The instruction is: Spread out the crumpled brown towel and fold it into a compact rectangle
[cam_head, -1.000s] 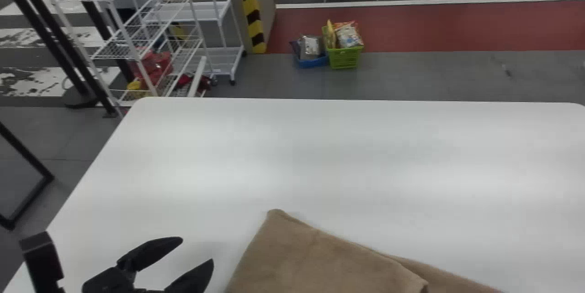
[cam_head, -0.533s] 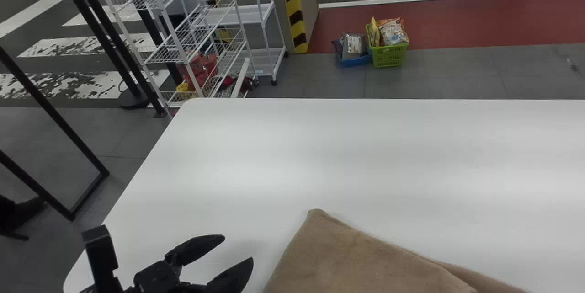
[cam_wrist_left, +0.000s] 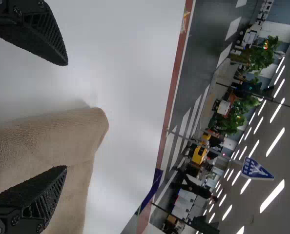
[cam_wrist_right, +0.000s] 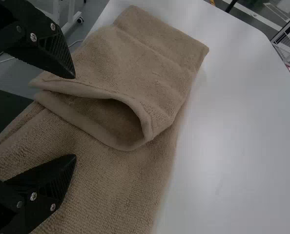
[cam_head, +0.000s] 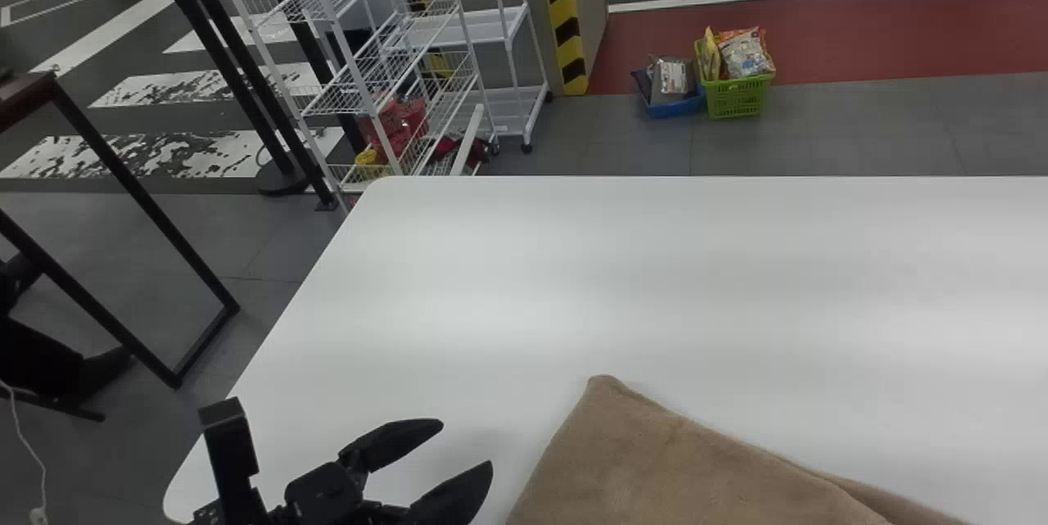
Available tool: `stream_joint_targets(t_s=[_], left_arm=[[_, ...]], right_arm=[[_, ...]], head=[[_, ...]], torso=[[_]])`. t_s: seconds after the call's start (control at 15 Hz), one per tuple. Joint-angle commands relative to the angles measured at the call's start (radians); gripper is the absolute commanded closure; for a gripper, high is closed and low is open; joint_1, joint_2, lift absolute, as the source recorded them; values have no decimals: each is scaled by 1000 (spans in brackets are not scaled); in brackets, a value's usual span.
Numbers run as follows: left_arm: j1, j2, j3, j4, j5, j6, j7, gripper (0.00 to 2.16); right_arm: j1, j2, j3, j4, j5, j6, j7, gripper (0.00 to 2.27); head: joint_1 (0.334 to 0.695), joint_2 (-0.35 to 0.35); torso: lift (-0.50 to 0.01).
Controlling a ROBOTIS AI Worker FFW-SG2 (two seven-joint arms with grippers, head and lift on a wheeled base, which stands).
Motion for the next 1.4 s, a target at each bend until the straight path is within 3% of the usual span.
stream_joint_targets(t_s=[0.0,0.53,0.67,1.2,1.33], left_arm=[[-2,-3,-2,4,-1,0,0,49],[-5,-3,-5,23,-3,0,-5,53],[-5,-3,-7,24,-4,0,-5,53],[-7,-3,-7,34,-4,-3,-11,56],[-7,-3,-7,35,-4,-3,-12,60]], right_arm=[[-13,1,4,1,3,27,-1,289],[-86,1,66,59,67,48,-18,535],[-103,1,75,74,67,48,-28,677],[-145,1,72,111,6,48,-118,772],[-157,1,70,133,4,48,-132,994]], head=[[695,327],[695,333],[695,329],[695,325],[695,318]], torso=[[-127],[-127],[-127],[-127],[-127]])
